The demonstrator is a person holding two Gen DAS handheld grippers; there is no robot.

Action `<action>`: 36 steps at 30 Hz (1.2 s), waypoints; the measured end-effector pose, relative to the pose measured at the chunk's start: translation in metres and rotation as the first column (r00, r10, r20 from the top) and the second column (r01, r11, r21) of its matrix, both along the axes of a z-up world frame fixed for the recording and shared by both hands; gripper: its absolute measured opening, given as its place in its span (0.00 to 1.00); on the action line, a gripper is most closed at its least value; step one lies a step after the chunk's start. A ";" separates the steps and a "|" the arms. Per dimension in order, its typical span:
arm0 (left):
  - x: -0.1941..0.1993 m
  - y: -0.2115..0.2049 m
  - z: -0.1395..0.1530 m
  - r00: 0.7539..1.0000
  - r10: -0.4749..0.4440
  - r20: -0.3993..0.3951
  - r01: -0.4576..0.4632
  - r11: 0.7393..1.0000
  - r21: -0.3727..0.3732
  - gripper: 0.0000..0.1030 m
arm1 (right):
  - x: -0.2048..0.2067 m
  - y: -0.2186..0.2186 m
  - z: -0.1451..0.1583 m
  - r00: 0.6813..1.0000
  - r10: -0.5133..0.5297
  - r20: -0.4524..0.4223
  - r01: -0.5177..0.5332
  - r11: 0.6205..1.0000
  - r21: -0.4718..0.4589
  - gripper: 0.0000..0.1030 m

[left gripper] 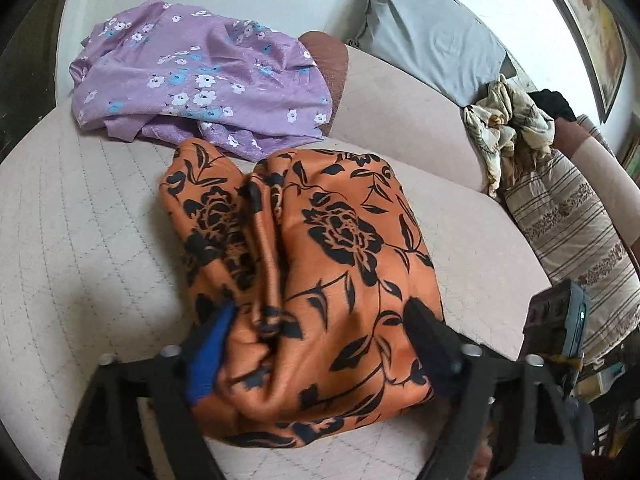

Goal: Fold small clothes

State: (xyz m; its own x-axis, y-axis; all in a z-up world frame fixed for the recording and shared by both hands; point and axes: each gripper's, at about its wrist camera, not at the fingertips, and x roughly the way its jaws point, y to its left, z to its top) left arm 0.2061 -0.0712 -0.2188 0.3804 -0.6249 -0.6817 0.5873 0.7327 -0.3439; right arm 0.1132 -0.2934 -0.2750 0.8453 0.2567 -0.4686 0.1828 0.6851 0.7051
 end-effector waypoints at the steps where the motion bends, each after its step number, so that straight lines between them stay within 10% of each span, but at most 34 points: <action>1: 0.001 -0.001 -0.001 1.000 0.006 -0.001 -0.006 1.000 0.008 0.84 | -0.001 0.002 0.001 1.000 -0.002 0.006 0.002 1.000 -0.011 0.10; 4: 0.004 -0.001 -0.003 1.000 0.026 0.002 -0.026 1.000 0.000 0.76 | -0.006 -0.001 -0.001 1.000 0.001 0.026 -0.001 1.000 0.016 0.10; 6: 0.003 0.000 0.000 0.998 0.056 0.038 -0.057 0.998 0.019 0.43 | -0.009 -0.005 -0.005 0.999 0.000 0.045 -0.003 0.999 0.054 0.09; 8: -0.001 0.003 0.006 0.995 0.053 0.084 -0.054 0.999 0.007 0.33 | -0.011 -0.011 -0.009 0.998 -0.005 0.062 0.000 0.996 0.093 0.09; 11: -0.021 -0.004 0.021 0.974 0.020 0.227 -0.023 1.000 0.007 0.37 | -0.012 -0.015 -0.013 0.997 -0.012 0.077 0.002 0.992 0.128 0.09; 14: -0.045 -0.029 0.022 0.928 -0.051 0.368 -0.003 0.989 0.147 0.72 | -0.013 -0.017 -0.015 0.996 -0.014 0.086 0.001 0.990 0.144 0.09; 16: -0.051 -0.039 0.018 0.918 -0.100 0.385 0.019 0.978 0.208 0.73 | -0.013 -0.017 -0.015 0.996 -0.012 0.091 -0.002 0.988 0.152 0.09; 21: -0.020 -0.003 0.025 0.954 -0.006 0.298 -0.030 0.993 0.115 0.73 | -0.012 -0.019 -0.016 0.995 -0.010 0.100 -0.006 0.987 0.163 0.09; 25: 0.022 0.053 0.017 0.995 0.091 0.029 -0.087 0.990 -0.108 0.73 | -0.012 -0.021 -0.018 0.994 -0.010 0.108 -0.010 0.984 0.179 0.09; 31: 0.038 0.081 -0.003 0.972 0.027 -0.232 -0.105 0.938 -0.331 0.74 | -0.012 -0.022 -0.020 0.993 -0.009 0.114 -0.013 0.982 0.190 0.09; 36: 0.023 0.046 -0.002 0.977 -0.042 -0.207 -0.017 0.961 -0.277 0.81 | -0.013 -0.023 -0.021 0.993 -0.010 0.116 -0.013 0.981 0.195 0.09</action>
State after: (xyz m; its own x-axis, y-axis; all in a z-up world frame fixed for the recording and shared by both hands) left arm 0.2293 -0.0252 -0.2212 0.2388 -0.8036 -0.5452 0.4887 0.5846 -0.6476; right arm 0.1000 -0.3161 -0.2957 0.8903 0.3346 -0.3088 0.0915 0.5328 0.8413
